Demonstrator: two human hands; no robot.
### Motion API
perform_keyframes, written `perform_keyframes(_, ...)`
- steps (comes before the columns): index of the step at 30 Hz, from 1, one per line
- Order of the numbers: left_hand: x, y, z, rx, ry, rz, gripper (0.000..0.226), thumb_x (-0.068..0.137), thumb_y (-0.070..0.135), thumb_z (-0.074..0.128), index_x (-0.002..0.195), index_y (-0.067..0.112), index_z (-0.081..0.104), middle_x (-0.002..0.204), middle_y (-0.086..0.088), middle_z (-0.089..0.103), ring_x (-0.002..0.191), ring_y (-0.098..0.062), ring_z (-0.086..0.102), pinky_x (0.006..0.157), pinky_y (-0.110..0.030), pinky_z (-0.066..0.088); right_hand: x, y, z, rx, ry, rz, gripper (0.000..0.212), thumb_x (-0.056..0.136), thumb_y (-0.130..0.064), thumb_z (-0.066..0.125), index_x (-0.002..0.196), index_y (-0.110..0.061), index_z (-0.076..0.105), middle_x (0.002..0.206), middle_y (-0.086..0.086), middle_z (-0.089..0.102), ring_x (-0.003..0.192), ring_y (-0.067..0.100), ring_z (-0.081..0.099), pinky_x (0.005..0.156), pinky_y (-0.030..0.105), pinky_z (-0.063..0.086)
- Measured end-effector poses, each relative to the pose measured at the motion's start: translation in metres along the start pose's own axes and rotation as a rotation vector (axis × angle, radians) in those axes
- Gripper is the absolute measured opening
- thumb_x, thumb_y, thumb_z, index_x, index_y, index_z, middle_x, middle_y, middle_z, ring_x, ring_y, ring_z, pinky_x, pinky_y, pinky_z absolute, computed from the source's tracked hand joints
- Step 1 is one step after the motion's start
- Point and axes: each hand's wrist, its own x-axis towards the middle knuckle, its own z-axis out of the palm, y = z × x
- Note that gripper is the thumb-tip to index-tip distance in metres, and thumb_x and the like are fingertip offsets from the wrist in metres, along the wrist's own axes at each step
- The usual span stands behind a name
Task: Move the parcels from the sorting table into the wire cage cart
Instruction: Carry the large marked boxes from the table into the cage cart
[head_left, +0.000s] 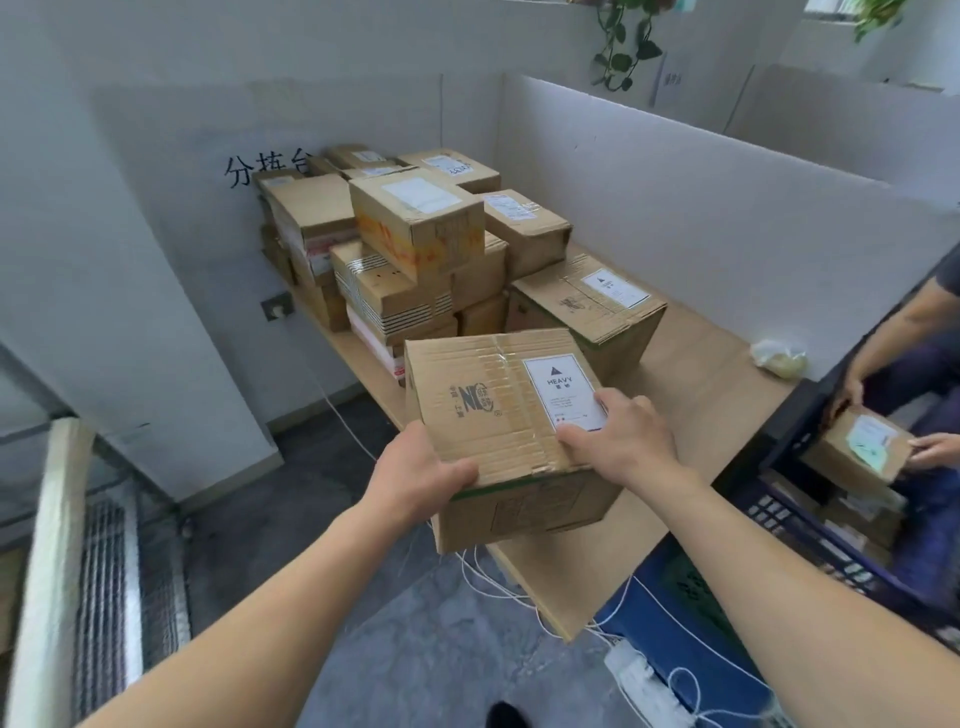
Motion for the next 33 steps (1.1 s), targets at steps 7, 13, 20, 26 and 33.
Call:
perform_keyframes(7, 0.005, -0.042, 0.03, 0.024, -0.075, -0.191, 0.029, 0.069, 0.023, 0.076, 0.079, 0.03, 0.05, 0.087, 0.013, 0.062, 0.078, 0.0, 0.057, 0.055, -0.015, 0.044, 0.011, 0.014, 0.042, -0.064, -0.173, 0.012, 0.078, 0.069, -0.065, 0.066, 0.137, -0.031, 0.047, 0.105, 0.002, 0.047, 0.096, 0.026, 0.05, 0.078, 0.035, 0.041)
perform_keyframes(13, 0.035, -0.055, 0.035, 0.029, -0.001, -0.3, 0.048, 0.07, 0.031, 0.079, 0.103, 0.026, 0.044, 0.097, 0.012, 0.054, 0.087, -0.009, 0.054, 0.058, -0.016, 0.037, 0.046, 0.012, 0.058, -0.022, -0.253, -0.058, 0.083, 0.069, -0.058, 0.072, 0.14, -0.033, 0.039, 0.121, -0.001, 0.062, 0.111, 0.026, 0.058, 0.082, 0.036, 0.045)
perform_keyframes(20, 0.07, -0.066, 0.039, -0.001, 0.144, -0.429, 0.063, 0.07, 0.049, 0.08, 0.111, 0.029, 0.036, 0.091, 0.02, 0.047, 0.083, -0.007, 0.05, 0.062, -0.022, 0.038, 0.088, 0.007, 0.073, 0.017, -0.282, -0.106, 0.091, 0.072, -0.066, 0.072, 0.137, -0.019, 0.03, 0.122, 0.001, 0.065, 0.11, 0.032, 0.061, 0.084, 0.043, 0.05)
perform_keyframes(26, 0.079, -0.073, 0.038, 0.003, 0.196, -0.485, 0.063, 0.07, 0.053, 0.081, 0.109, 0.027, 0.038, 0.091, 0.019, 0.047, 0.08, -0.004, 0.05, 0.06, -0.022, 0.037, 0.108, -0.001, 0.08, 0.047, -0.286, -0.101, 0.085, 0.07, -0.07, 0.073, 0.128, -0.019, 0.038, 0.12, 0.001, 0.066, 0.109, 0.03, 0.062, 0.085, 0.042, 0.05)
perform_keyframes(33, 0.059, -0.085, 0.02, 0.039, 0.239, -0.553, 0.065, 0.069, 0.054, 0.08, 0.109, 0.022, 0.04, 0.092, 0.014, 0.048, 0.092, -0.017, 0.054, 0.071, -0.032, 0.043, 0.102, -0.025, 0.095, 0.071, -0.358, -0.107, 0.079, 0.069, -0.07, 0.075, 0.118, -0.018, 0.042, 0.117, 0.001, 0.064, 0.109, 0.029, 0.06, 0.077, 0.037, 0.044)
